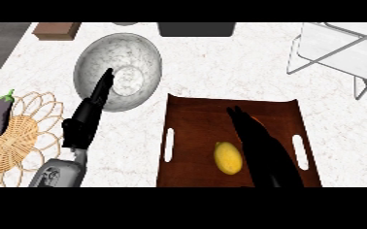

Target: Pick the lemon from the tray and place it in the tiered shelf

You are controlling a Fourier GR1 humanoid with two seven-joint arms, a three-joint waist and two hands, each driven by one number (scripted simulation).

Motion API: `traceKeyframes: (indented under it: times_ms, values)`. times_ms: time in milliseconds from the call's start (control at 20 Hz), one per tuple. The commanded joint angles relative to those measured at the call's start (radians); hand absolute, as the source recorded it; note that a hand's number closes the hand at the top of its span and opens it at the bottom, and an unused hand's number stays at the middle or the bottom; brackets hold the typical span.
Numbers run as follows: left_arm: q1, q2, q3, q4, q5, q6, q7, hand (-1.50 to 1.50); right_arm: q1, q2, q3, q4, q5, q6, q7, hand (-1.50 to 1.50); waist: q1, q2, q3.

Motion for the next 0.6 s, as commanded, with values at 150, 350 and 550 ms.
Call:
traceKeyframes:
  times_ms: [150,350,550]
  values:
    - [-0.074,-0.05,0.029,0.125,-0.006,-0.026,-0.005,0.0,0.02,0.051,0.014,0.021,0.062,0.065,0.052,-1.5,-0.009,0.007,-0.006]
    - [0.022,-0.035,0.02,0.0,-0.022,-0.034,0.02,0.0,-0.031,0.103,-0.033,0.093,0.065,0.111,0.059,-1.5,-0.001,0.006,-0.005]
    - [-0.013,-0.074,0.017,0.054,-0.052,-0.029,0.014,0.0,0.049,0.093,-0.017,0.114,0.124,0.063,-0.037,-1.5,-0.005,0.006,-0.005]
